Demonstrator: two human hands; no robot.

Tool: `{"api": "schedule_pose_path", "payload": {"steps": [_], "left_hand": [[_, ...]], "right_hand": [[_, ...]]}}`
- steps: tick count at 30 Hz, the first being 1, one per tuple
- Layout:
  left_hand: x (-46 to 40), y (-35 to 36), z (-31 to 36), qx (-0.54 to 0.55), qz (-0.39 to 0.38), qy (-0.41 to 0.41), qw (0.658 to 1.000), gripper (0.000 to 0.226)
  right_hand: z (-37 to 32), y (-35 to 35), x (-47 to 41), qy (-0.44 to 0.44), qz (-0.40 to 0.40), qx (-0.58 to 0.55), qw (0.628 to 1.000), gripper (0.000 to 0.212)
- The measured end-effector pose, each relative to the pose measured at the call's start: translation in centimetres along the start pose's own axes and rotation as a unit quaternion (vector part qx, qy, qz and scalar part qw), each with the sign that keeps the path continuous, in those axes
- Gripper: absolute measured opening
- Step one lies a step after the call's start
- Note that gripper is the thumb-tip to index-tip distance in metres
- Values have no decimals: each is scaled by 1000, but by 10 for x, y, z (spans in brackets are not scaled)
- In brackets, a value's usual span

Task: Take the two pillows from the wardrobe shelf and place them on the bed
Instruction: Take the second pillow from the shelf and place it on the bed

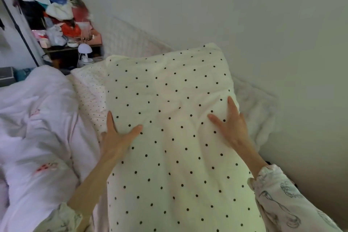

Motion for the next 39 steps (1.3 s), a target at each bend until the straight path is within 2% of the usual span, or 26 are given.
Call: {"api": "schedule_pose_path", "payload": {"steps": [7, 16, 23, 27, 30, 34, 39], "left_hand": [[-59, 20, 6, -5, 42, -44, 998, 122], [-133, 30, -24, 8, 125, -115, 985, 115], [-195, 63, -61, 19, 195, -187, 963, 114], [-237, 83, -100, 29, 196, -222, 955, 119], [-265, 88, -123, 30, 187, -216, 958, 118], [-314, 88, -153, 24, 195, -206, 959, 108], [-381, 79, -180, 15, 207, -209, 956, 104]], "right_hand": [[4, 20, -96, -12, -37, 0, 999, 90], [15, 112, -223, -18, -172, -6, 985, 91], [45, 188, -332, -33, -268, 4, 963, 88], [71, 248, -383, -46, -320, 23, 946, 89], [86, 285, -408, -44, -337, 53, 939, 89], [100, 333, -441, -44, -349, 31, 936, 89], [97, 374, -497, -52, -323, 3, 945, 82]]}}
Point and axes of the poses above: each hand's wrist, its own x-axis away from the middle knuckle, its own y-axis out of the palm, z = x × y, the point moved 7 cm from there along -x, towards the middle knuckle, and after that the axes turned 11 degrees about -z, right-handed, at the moved point
